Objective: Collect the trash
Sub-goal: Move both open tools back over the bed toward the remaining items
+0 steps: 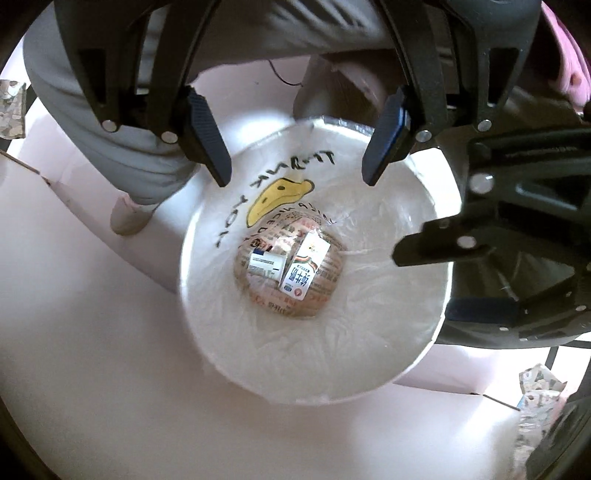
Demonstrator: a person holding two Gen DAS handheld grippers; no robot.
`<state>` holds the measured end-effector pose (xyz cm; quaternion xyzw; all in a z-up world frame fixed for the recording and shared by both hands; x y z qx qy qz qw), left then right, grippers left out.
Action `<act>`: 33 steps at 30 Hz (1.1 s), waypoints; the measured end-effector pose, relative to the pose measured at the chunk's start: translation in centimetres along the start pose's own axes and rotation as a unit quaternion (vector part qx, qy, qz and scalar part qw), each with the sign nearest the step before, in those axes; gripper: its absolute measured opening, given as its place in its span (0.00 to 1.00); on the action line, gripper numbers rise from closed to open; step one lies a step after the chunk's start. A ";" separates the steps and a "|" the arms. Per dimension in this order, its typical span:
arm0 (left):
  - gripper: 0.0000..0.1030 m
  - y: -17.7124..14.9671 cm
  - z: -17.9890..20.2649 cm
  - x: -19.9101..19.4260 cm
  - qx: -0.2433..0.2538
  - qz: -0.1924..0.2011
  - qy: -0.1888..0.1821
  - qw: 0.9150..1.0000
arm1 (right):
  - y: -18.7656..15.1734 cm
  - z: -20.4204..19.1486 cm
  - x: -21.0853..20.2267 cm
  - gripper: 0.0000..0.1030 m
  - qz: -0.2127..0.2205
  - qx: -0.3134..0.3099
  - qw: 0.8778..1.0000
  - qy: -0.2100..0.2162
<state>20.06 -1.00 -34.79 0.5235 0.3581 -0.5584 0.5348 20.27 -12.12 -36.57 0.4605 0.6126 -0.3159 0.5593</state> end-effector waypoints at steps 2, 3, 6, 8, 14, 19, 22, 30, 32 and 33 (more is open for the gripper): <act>0.69 0.0 0.6 -1.7 0.016 0.015 0.004 1.000 | -0.2 -0.1 -1.6 0.71 0.011 -0.006 1.000 -0.006; 0.69 0.0 1.0 -2.6 0.024 0.024 0.007 0.999 | -0.3 -0.2 -2.3 0.71 0.017 -0.009 1.000 -0.008; 0.69 0.3 1.7 -5.3 0.039 0.055 0.008 0.998 | -0.4 0.0 -4.3 0.71 0.039 -0.010 0.999 -0.012; 0.69 0.6 2.3 -7.3 0.048 0.082 0.016 0.995 | -0.5 0.1 -5.9 0.71 0.055 -0.012 0.998 -0.016; 0.69 1.7 3.9 -14.1 0.077 0.165 0.038 0.983 | 0.1 0.5 -11.8 0.71 0.117 -0.012 0.993 -0.026; 0.75 2.9 5.2 -19.1 0.094 0.224 0.050 0.969 | 0.8 1.3 -17.0 0.71 0.166 -0.014 0.985 -0.038; 0.77 3.7 5.9 -21.8 0.105 0.253 0.053 0.960 | 1.5 1.6 -20.4 0.71 0.194 -0.021 0.979 -0.050; 0.83 5.7 8.0 -27.0 0.125 0.307 0.060 0.941 | 3.1 2.2 -27.1 0.74 0.255 -0.029 0.964 -0.071; 0.85 6.2 8.3 -28.2 0.130 0.319 0.061 0.937 | 3.6 2.4 -28.4 0.74 0.268 -0.032 0.960 -0.075; 0.86 6.4 8.5 -28.6 0.132 0.324 0.063 0.935 | 3.8 2.5 -29.0 0.77 0.275 -0.033 0.958 -0.077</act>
Point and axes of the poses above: each gripper's, at about its wrist camera, not at the fingertips, and x roughly the way its jaws point, z to its right, y to its top, the point moved 4 cm from there along x, roughly the way its jaws point, and after that the axes turned 13 degrees about z, right-handed, at the moved point
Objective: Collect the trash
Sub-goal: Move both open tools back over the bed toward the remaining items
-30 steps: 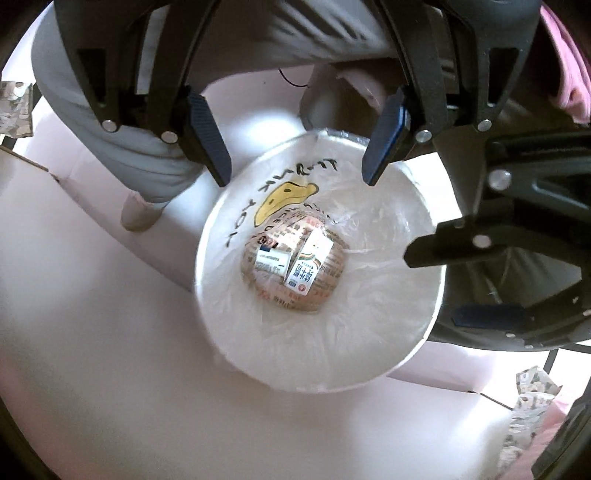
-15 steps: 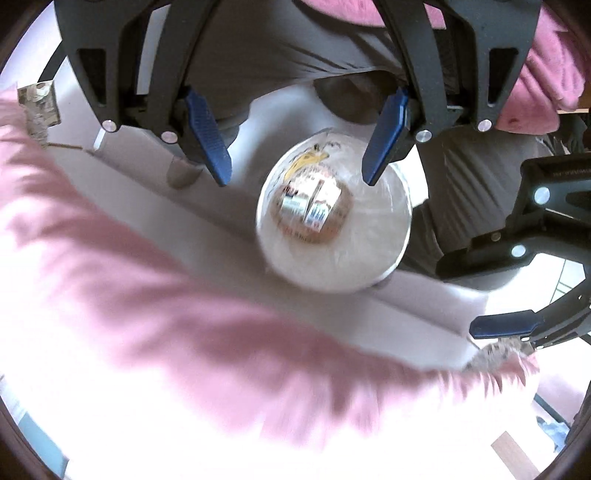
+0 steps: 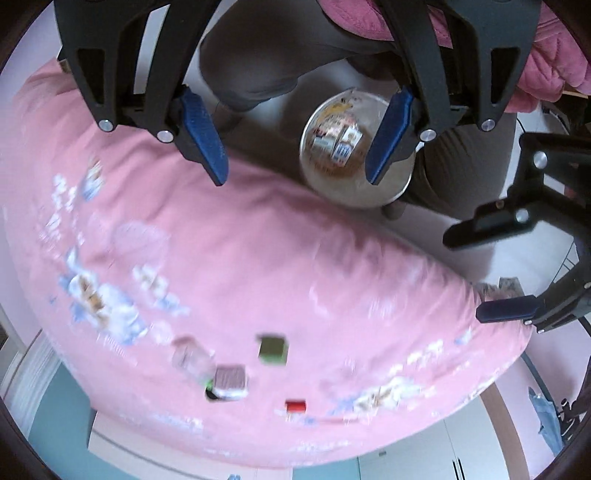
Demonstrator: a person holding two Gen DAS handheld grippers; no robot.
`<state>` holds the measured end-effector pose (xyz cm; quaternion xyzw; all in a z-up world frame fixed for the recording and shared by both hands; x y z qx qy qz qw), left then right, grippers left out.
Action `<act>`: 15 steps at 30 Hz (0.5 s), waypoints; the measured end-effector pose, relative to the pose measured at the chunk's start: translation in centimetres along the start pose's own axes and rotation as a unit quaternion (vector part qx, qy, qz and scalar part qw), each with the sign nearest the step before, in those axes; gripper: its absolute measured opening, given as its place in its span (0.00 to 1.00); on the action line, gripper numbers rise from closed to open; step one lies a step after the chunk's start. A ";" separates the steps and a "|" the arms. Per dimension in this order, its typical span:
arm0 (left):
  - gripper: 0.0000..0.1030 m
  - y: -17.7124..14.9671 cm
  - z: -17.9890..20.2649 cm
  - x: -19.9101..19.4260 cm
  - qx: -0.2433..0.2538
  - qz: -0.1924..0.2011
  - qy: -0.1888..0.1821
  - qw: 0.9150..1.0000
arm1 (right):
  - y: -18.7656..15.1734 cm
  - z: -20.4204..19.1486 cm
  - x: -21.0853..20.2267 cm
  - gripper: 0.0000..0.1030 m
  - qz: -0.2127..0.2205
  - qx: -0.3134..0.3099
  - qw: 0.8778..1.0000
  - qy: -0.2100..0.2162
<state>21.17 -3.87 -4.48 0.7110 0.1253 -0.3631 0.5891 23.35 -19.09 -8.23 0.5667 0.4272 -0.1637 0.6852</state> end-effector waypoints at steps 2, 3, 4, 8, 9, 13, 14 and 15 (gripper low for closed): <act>0.89 0.9 0.2 -0.3 0.009 0.012 0.005 1.000 | 0.8 0.3 -0.5 0.78 0.013 -0.003 1.000 -0.008; 0.90 1.5 0.3 -0.6 0.013 0.020 0.008 1.000 | 1.3 0.5 -0.8 0.79 0.020 -0.004 1.000 -0.012; 0.90 1.9 0.4 -0.7 0.015 0.024 0.009 1.000 | 1.8 0.5 -0.7 0.79 0.023 -0.004 1.000 -0.014; 0.90 3.6 0.6 -0.5 0.013 0.039 0.006 0.999 | 3.8 1.8 -1.4 0.79 0.039 -0.003 0.999 -0.025; 0.91 4.0 0.6 -0.4 0.013 0.040 0.005 0.999 | 4.2 2.1 -1.4 0.79 0.042 -0.003 0.999 -0.027; 0.91 5.1 0.4 0.2 0.014 0.043 0.003 0.999 | 6.1 3.6 -2.0 0.79 0.058 -0.001 0.998 -0.034; 0.91 5.4 0.4 0.4 0.014 0.044 0.003 0.999 | 6.5 3.8 -1.9 0.79 0.061 -0.002 0.998 -0.036; 0.91 5.7 0.4 0.6 0.015 0.044 0.003 0.999 | 7.0 4.0 -2.0 0.79 0.064 -0.004 0.997 -0.037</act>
Point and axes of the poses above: each gripper's, at about its wrist camera, not at the fingertips, and x roughly the way its jaws point, z to its right, y to its top, the point moved 4 cm from there along x, roughly the way its jaws point, and after that the axes turned 13 degrees about z, right-handed, at the moved point
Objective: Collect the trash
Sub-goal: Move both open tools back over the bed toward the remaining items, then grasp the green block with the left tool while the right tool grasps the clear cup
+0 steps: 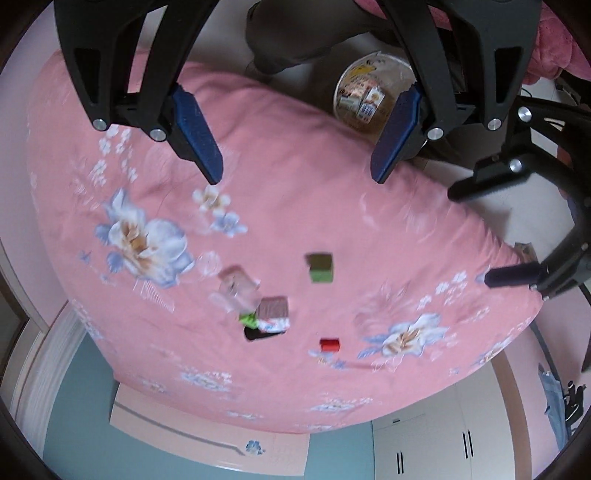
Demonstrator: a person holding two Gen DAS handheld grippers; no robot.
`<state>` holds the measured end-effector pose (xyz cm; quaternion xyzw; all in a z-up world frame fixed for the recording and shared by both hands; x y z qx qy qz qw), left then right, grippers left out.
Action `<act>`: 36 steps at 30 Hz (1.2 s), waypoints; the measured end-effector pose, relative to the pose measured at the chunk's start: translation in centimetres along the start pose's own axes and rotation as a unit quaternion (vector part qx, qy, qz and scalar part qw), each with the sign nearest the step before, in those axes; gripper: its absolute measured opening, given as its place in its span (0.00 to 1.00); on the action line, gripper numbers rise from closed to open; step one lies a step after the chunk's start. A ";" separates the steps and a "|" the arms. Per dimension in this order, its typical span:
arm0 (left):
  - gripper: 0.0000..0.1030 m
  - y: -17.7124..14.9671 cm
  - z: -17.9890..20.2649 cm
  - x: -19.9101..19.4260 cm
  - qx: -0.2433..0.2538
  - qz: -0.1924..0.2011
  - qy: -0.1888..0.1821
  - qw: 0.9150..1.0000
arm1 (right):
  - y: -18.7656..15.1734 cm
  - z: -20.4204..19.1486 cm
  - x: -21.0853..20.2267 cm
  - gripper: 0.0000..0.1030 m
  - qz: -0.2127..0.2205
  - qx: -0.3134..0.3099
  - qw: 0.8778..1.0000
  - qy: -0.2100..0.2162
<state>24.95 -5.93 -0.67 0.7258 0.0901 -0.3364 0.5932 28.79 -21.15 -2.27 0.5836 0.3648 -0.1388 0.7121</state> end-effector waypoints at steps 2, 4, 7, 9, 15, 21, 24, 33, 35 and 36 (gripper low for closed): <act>0.91 0.4 -0.1 0.4 0.001 0.001 0.001 1.000 | 1.1 0.4 0.1 0.79 0.008 -0.008 1.000 -0.005; 0.91 1.0 -0.3 0.9 0.001 0.002 0.003 1.000 | 2.3 0.9 0.2 0.79 0.017 -0.016 1.000 -0.009; 0.91 1.5 -0.5 1.5 0.001 0.003 0.003 1.000 | 3.7 1.5 0.6 0.79 0.026 -0.023 0.999 -0.012; 0.91 2.0 -0.7 2.2 0.001 0.003 0.003 1.000 | 4.5 1.9 1.2 0.79 0.029 -0.024 0.999 -0.011; 0.91 2.9 -1.0 4.5 0.004 -0.005 0.004 1.000 | 6.6 3.4 3.6 0.79 0.028 -0.015 0.999 0.001; 0.91 3.1 -1.2 7.4 0.004 -0.020 -0.003 1.000 | 7.8 5.1 7.3 0.79 0.011 0.000 1.000 0.011; 0.91 2.9 -1.4 9.3 0.002 -0.032 -0.010 0.999 | 8.1 5.8 9.6 0.79 0.001 -0.002 1.000 0.014; 0.91 2.0 -2.0 14.9 -0.005 -0.063 -0.027 0.998 | 8.3 7.3 16.9 0.79 -0.031 -0.009 0.999 0.028; 0.91 1.8 -2.1 16.0 -0.003 -0.069 -0.029 0.997 | 8.2 7.6 18.4 0.79 -0.038 -0.014 0.999 0.029; 0.91 1.8 -2.1 16.5 -0.001 -0.071 -0.030 0.997 | 8.2 7.7 19.2 0.79 -0.042 -0.018 0.999 0.028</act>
Point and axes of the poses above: each gripper's, at about its wrist camera, not at the fingertips, and x roughly the way its jaws point, z to its right, y to its top, the point moved 4 cm from there along x, roughly the way its jaws point, and after that the axes turned 13 degrees about z, right-handed, at the moved point
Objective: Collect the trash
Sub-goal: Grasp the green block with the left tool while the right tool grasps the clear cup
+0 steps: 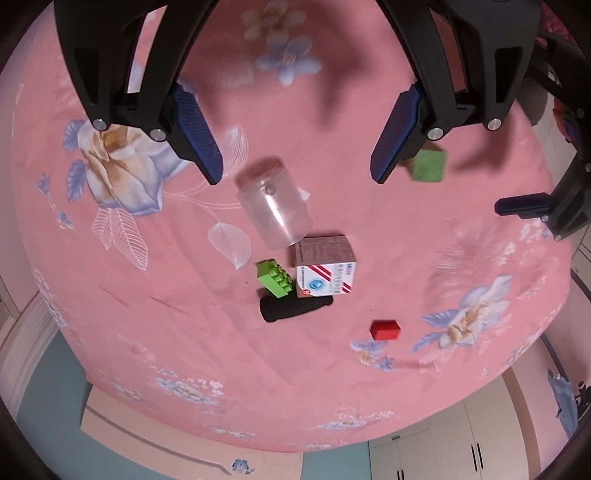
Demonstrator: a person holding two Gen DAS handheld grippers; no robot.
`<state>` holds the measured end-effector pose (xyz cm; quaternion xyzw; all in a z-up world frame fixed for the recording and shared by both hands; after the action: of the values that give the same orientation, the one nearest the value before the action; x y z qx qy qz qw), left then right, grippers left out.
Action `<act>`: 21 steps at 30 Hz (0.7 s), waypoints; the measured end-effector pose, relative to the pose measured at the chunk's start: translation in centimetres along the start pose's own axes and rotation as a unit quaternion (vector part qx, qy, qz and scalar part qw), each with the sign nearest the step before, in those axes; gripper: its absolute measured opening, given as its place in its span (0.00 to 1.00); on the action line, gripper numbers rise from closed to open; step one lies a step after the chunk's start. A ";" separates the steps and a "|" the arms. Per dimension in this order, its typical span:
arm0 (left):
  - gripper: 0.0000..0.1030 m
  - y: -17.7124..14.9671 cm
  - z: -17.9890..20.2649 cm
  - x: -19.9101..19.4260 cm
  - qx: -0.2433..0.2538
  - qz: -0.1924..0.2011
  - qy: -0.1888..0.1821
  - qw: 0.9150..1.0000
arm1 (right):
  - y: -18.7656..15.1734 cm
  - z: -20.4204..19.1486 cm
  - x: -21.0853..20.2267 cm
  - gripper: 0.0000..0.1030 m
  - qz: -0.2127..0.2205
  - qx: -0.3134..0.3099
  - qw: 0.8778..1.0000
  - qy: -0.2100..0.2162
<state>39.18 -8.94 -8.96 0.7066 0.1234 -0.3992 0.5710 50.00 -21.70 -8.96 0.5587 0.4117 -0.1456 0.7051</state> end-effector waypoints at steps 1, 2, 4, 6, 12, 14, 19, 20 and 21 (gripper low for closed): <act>0.91 0.0 0.0 0.5 0.001 -0.002 0.000 1.000 | 0.0 0.2 0.6 0.79 -0.003 -0.002 1.000 -0.001; 0.91 0.0 -0.2 1.2 0.003 -0.006 0.000 1.000 | 0.0 0.4 1.4 0.79 -0.008 -0.005 1.000 -0.002; 0.91 0.0 -0.3 2.1 0.003 -0.011 0.000 1.000 | 0.1 0.7 2.9 0.79 -0.014 -0.013 1.000 0.001; 0.91 -0.1 -0.5 3.2 0.003 -0.018 0.000 1.000 | 0.1 1.0 4.1 0.79 -0.019 -0.021 1.000 0.000; 0.89 -0.6 -0.8 5.7 0.000 -0.037 -0.014 0.999 | -0.1 1.4 7.5 0.79 -0.035 -0.040 0.999 0.008; 0.79 -0.8 -0.9 6.3 -0.005 -0.044 -0.026 0.999 | -0.2 1.5 8.3 0.79 -0.038 -0.044 0.998 0.010; 0.41 -0.8 -0.7 6.7 -0.014 -0.050 -0.052 0.997 | -0.5 1.9 10.2 0.75 -0.041 -0.056 0.998 0.006; 0.37 -0.8 -0.7 6.7 -0.013 -0.051 -0.055 0.997 | -0.5 1.9 10.4 0.69 -0.041 -0.057 0.997 0.009; 0.37 -0.8 -0.6 6.7 -0.010 -0.051 -0.055 0.997 | -0.6 1.9 10.5 0.63 -0.041 -0.055 0.998 0.014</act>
<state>43.33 -10.03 -14.22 0.6707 0.1321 -0.4647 0.5628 56.91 -20.96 -17.04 0.5036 0.4515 -0.1434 0.7225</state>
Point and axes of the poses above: each gripper's, at about its wrist camera, not at the fingertips, and x roughly the way its jaws point, z to its right, y to its top, the point moved 4 cm from there along x, roughly the way its jaws point, and after that the axes turned 13 degrees about z, right-handed, at the moved point
